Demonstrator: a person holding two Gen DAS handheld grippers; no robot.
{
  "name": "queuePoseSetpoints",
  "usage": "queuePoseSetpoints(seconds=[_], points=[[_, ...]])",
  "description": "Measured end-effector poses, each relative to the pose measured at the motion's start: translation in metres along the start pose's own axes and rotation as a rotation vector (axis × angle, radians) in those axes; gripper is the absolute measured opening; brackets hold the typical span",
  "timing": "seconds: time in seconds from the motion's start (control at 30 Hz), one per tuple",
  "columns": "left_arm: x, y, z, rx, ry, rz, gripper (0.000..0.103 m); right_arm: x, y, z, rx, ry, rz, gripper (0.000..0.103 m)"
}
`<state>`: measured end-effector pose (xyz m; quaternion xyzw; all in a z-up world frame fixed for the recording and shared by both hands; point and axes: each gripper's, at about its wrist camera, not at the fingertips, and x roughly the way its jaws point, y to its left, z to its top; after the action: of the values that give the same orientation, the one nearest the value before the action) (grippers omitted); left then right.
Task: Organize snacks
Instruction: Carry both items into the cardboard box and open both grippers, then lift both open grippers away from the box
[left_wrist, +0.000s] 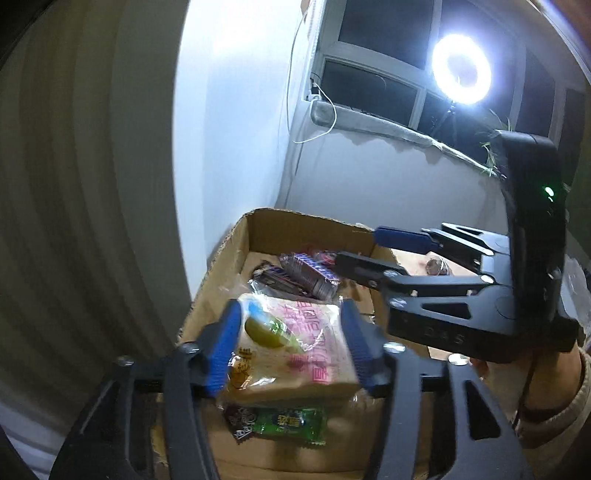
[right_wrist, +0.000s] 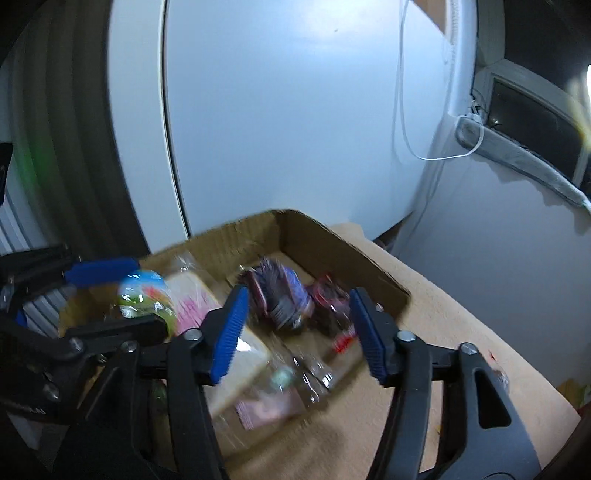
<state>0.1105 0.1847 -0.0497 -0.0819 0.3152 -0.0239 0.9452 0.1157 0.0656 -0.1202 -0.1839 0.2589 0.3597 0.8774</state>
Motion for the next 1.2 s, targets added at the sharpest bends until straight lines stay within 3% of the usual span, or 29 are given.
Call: queuePoseSetpoints(seconds=[0.03,0.17,0.27,0.4,0.47,0.67,1.2], points=[[-0.002,-0.003,-0.003,0.008,0.001,0.012,0.068,-0.005,-0.001,-0.005,-0.003,0.0,-0.014,0.065],[-0.014,-0.011,-0.009,0.034,-0.001,0.028,0.068,-0.026,-0.006,-0.017,0.032,-0.009,-0.025,0.067],[-0.029,-0.021,-0.008,0.069,-0.029,0.045,0.068,-0.041,-0.007,-0.021,0.048,-0.019,-0.036,0.08],[-0.049,-0.029,-0.007,0.093,-0.068,0.055,0.073,-0.06,-0.003,-0.02,0.063,-0.046,-0.053,0.084],[-0.057,-0.032,-0.005,0.097,-0.081,0.058,0.074,-0.07,0.001,-0.019,0.063,-0.06,-0.061,0.091],[-0.085,-0.028,-0.008,0.096,-0.115,0.072,0.074,-0.09,0.012,-0.017,0.055,-0.08,-0.073,0.097],[-0.109,-0.043,-0.011,0.113,-0.146,0.058,0.081,-0.124,0.016,-0.036,0.068,-0.081,-0.11,0.098]])
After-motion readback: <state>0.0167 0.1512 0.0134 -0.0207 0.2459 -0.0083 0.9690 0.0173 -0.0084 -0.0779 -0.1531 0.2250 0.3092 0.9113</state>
